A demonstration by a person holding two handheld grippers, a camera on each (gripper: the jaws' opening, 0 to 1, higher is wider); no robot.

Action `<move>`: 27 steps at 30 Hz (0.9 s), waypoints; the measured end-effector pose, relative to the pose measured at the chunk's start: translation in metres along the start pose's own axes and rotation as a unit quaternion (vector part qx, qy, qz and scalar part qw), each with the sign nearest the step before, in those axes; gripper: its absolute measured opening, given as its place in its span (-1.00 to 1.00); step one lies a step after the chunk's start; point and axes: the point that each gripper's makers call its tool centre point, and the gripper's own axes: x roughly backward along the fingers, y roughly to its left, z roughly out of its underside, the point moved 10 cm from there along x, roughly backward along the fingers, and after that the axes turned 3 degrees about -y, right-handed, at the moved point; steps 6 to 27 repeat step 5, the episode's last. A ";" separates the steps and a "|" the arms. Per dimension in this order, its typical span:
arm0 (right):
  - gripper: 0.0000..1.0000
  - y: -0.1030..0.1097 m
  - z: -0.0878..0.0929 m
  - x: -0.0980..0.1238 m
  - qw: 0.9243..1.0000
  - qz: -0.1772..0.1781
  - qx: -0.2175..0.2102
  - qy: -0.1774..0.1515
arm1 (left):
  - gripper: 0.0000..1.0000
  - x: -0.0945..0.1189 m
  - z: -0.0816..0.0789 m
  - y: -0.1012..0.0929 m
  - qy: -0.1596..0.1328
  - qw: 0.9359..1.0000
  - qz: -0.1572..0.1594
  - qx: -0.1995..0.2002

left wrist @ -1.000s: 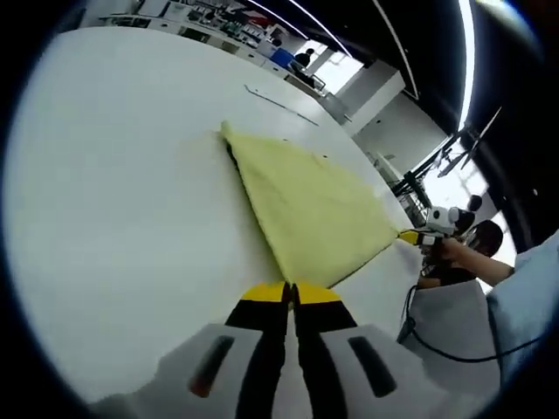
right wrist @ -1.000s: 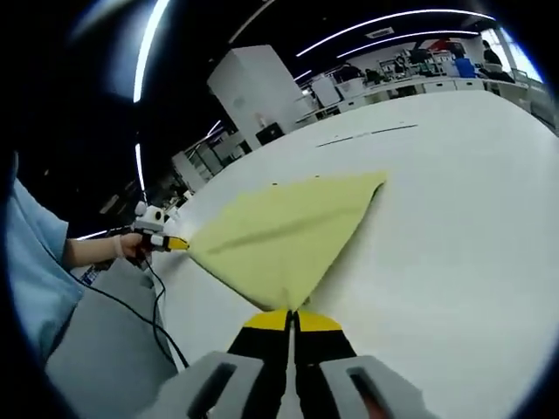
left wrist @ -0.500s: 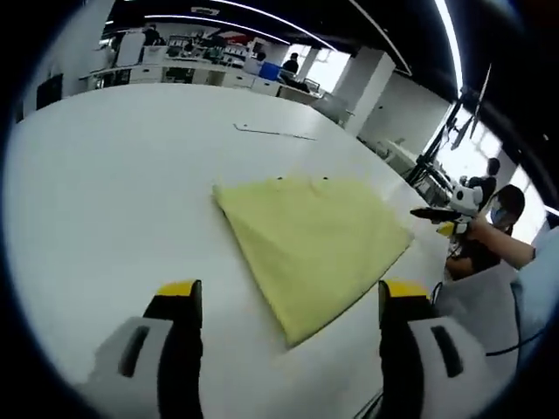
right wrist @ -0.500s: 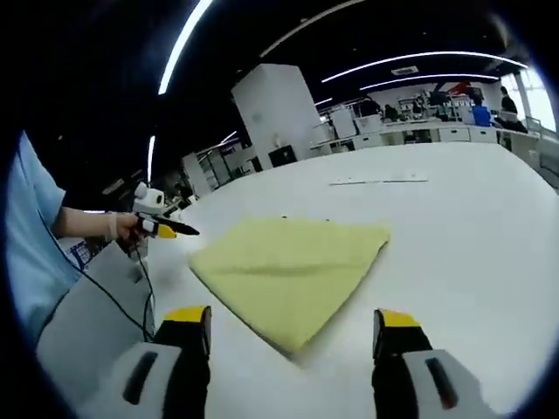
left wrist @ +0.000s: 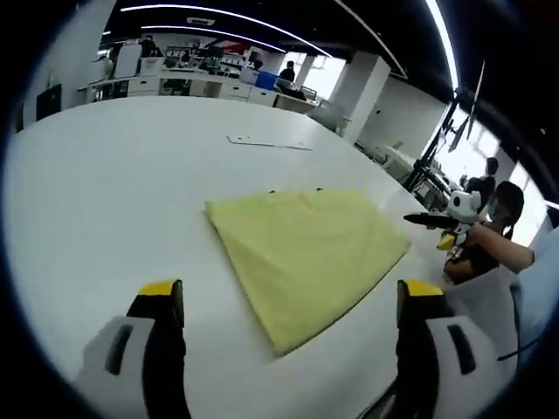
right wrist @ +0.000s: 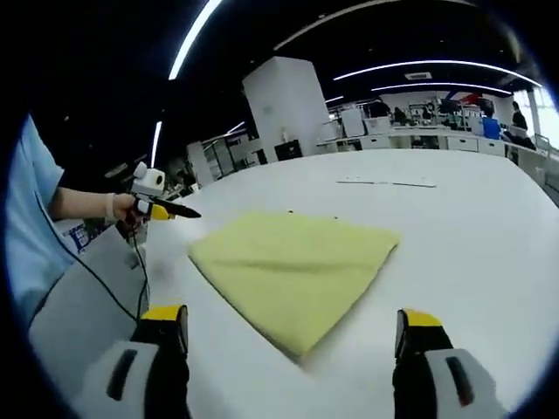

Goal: Fold the garment on the visible template until the final outline fits inside the template.

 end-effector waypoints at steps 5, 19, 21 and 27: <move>1.00 0.008 -0.004 -0.005 1.000 -0.007 0.008 0.005 | 0.98 0.004 -0.001 -0.001 -0.005 1.000 0.006 -0.001; 1.00 0.008 -0.004 -0.005 1.000 -0.007 0.008 0.005 | 0.98 0.004 -0.001 -0.001 -0.005 1.000 0.006 -0.001; 1.00 0.008 -0.004 -0.005 1.000 -0.007 0.008 0.005 | 0.98 0.004 -0.001 -0.001 -0.005 1.000 0.006 -0.001; 1.00 0.008 -0.004 -0.005 1.000 -0.007 0.008 0.005 | 0.98 0.004 -0.001 -0.001 -0.005 1.000 0.006 -0.001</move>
